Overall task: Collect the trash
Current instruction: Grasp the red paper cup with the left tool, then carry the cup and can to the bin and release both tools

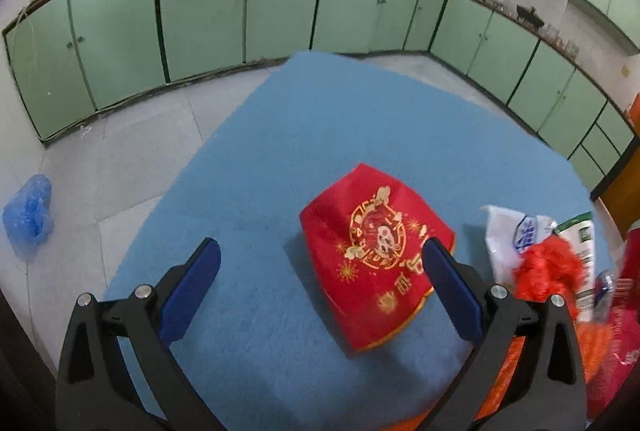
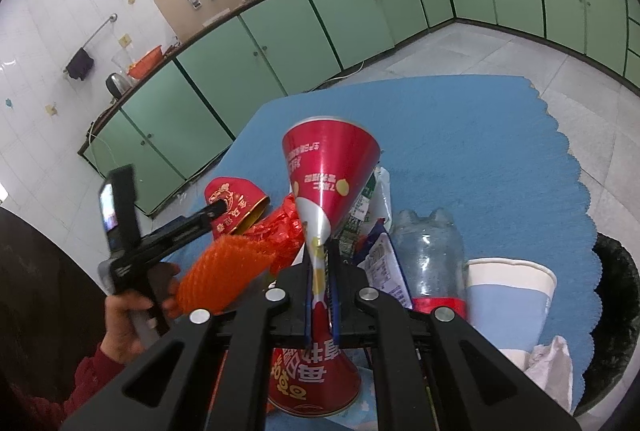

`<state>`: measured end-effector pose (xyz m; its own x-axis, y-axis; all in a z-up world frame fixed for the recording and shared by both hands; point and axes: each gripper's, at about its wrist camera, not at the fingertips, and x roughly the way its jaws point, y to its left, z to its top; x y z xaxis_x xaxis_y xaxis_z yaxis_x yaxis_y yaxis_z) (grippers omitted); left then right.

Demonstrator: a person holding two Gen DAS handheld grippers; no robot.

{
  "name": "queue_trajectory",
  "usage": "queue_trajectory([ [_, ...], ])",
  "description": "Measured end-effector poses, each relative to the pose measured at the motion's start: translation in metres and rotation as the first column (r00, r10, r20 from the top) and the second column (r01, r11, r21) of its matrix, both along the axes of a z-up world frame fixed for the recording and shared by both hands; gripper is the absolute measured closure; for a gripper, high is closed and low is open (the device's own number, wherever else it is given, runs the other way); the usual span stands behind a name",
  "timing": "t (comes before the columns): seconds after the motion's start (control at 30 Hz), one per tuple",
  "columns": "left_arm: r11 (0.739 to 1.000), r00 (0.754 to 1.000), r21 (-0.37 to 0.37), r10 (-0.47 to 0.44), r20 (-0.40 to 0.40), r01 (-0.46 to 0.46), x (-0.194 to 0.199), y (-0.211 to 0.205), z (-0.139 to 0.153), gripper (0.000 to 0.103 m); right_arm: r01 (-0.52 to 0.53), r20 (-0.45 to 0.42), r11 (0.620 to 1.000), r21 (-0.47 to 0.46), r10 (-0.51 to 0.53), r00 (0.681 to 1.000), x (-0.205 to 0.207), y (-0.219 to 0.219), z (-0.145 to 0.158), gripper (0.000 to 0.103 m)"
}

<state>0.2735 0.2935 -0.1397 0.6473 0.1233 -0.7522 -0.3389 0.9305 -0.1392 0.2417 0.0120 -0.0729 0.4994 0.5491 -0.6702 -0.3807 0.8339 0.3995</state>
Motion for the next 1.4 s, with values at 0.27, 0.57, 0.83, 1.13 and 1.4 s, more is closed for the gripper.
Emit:
queue_trajectory([
  [0.27, 0.997, 0.997, -0.01, -0.071, -0.032, 0.071, 0.021, -0.007, -0.01, 0.005, 0.01, -0.005, 1.0, -0.014, -0.01, 1.0, 0.003, 0.003, -0.002, 0.096],
  [0.57, 0.992, 0.993, -0.033, -0.121, -0.014, 0.121, 0.026, -0.012, -0.012, 0.029, 0.017, -0.019, 1.0, -0.023, -0.017, 1.0, 0.003, 0.009, -0.006, 0.096],
  [0.83, 0.994, 0.992, -0.013, -0.108, 0.072, 0.109, 0.005, -0.025, 0.008, 0.064, 0.02, -0.021, 1.0, -0.016, -0.021, 1.0, 0.004, 0.009, -0.004, 0.096],
  [1.13, 0.99, 0.982, 0.098, -0.115, 0.151, 0.101, -0.018, -0.054, 0.039, 0.068, 0.04, 0.002, 0.999, -0.009, -0.04, 0.999, -0.002, 0.003, 0.0, 0.096],
  [1.4, 0.976, 0.958, 0.165, -0.176, 0.226, 0.141, -0.041, -0.087, 0.088, 0.068, 0.056, 0.035, 0.998, 0.008, -0.056, 0.998, -0.009, -0.007, 0.01, 0.096],
])
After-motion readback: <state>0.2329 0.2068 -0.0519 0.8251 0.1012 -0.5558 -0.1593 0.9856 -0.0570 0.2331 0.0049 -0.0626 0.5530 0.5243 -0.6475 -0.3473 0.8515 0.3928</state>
